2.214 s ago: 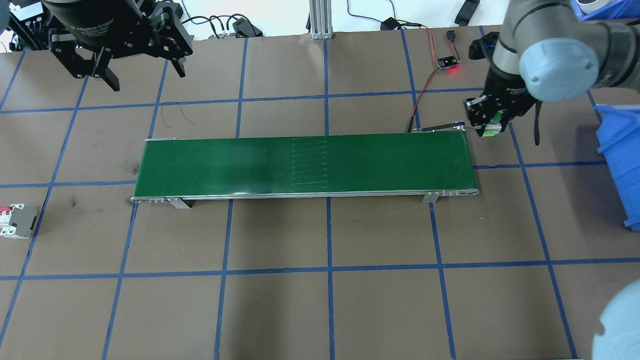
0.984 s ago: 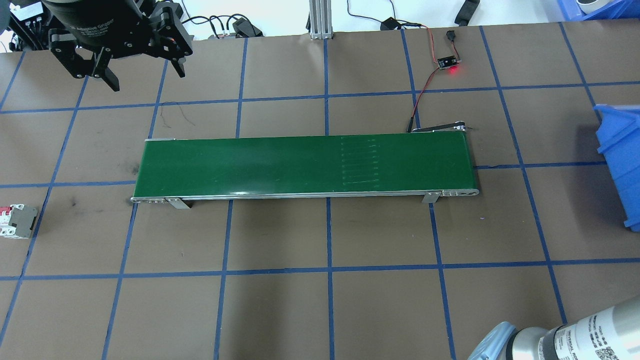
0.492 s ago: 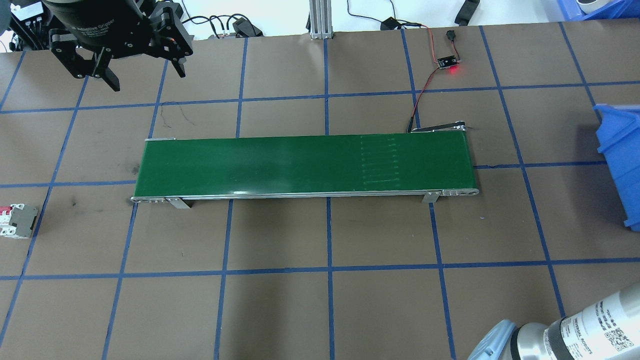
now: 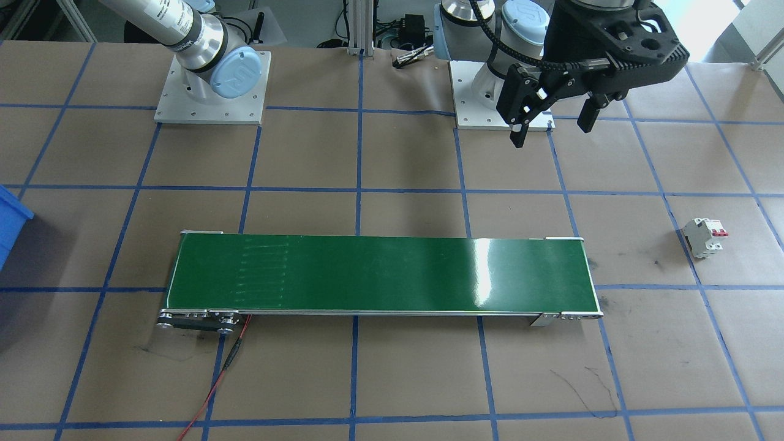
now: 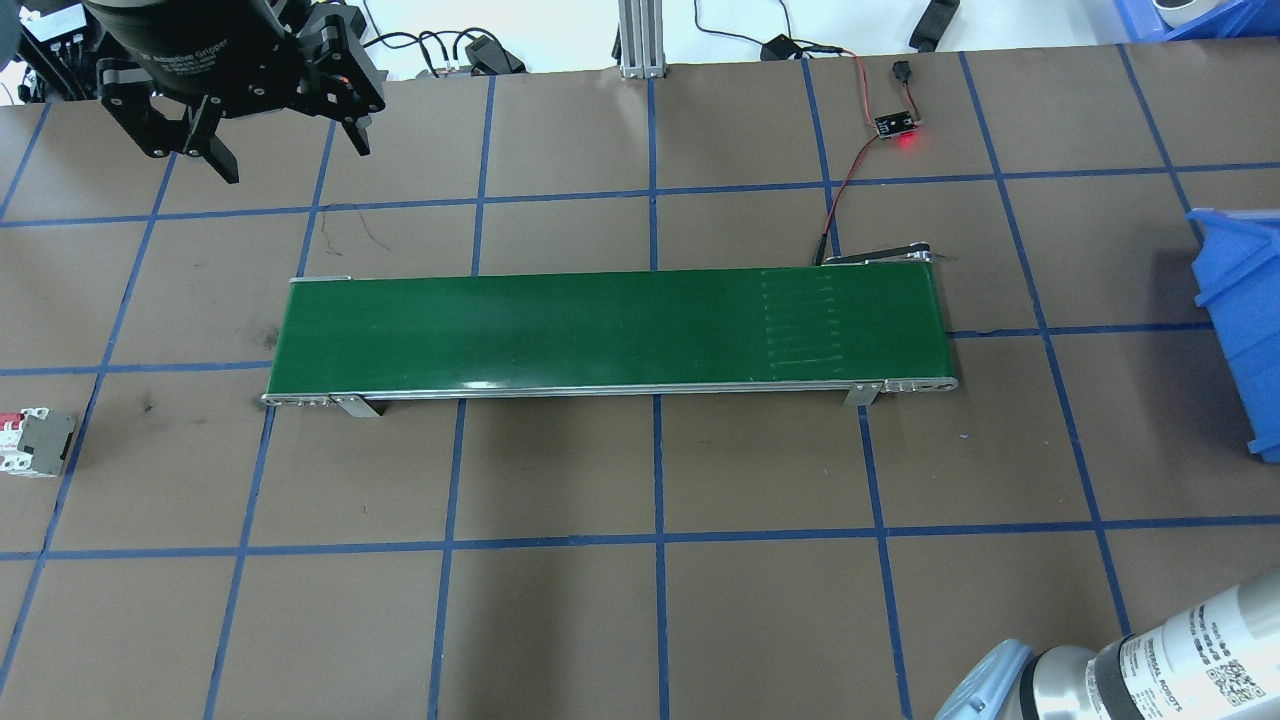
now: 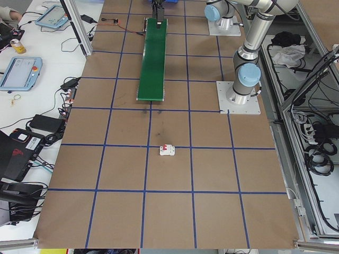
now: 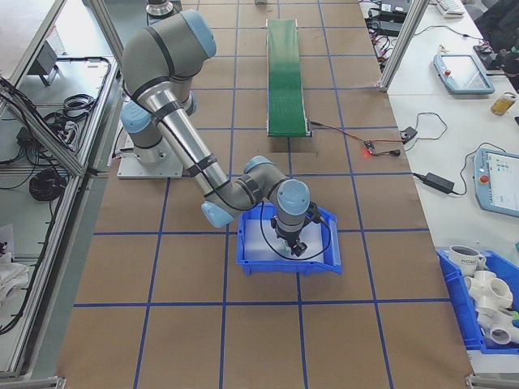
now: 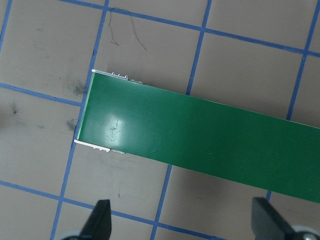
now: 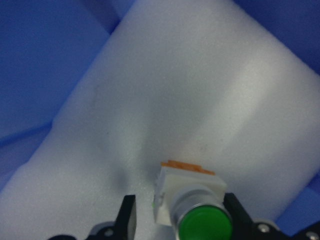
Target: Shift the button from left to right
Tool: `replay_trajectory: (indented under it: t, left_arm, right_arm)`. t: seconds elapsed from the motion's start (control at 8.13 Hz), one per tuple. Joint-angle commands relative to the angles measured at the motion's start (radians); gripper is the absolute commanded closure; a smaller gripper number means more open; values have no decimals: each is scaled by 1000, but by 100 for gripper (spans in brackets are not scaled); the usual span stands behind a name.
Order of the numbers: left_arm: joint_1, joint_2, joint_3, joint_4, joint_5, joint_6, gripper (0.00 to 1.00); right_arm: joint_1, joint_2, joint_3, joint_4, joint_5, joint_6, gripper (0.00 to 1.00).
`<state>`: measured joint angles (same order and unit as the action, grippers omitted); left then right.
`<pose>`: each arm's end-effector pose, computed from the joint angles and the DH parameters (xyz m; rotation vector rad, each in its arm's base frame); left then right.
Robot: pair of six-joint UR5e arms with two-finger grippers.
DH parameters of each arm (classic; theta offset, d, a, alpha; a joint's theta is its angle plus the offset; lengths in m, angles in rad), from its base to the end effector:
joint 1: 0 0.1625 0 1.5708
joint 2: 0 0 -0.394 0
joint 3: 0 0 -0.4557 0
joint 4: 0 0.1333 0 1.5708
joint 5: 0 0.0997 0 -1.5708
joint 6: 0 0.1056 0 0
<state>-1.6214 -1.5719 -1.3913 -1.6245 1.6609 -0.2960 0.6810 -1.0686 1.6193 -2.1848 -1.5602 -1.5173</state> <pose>-0.1520 -0.5539 0.5454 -0.3840 3.0430 -0.2124 -0.4469 -0.5352 0.1703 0.9529 -2.9351 0.0503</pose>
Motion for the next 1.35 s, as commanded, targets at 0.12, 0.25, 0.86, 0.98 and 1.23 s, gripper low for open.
replay_trajectory:
  t: [0.12,0.25,0.86,0.98,1.23]
  left_arm:
    - [0,1,0,0,0,1,0]
    - [0,1,0,0,0,1,0]
    - [3,1,2,0,0,1,0]
    - [3,1,2,0,0,1,0]
    - [3,1,2,0,0,1,0]
  right_arm:
    - [5,-219,1,167,25,23,0]
    - [8,-308,1,256,25,57,0]
    - [292,-592,-12,622,-8,614,0]
    - [395,-617,-15,714,0,831,0]
    - [628,-623,-32,732,-11,1129,0]
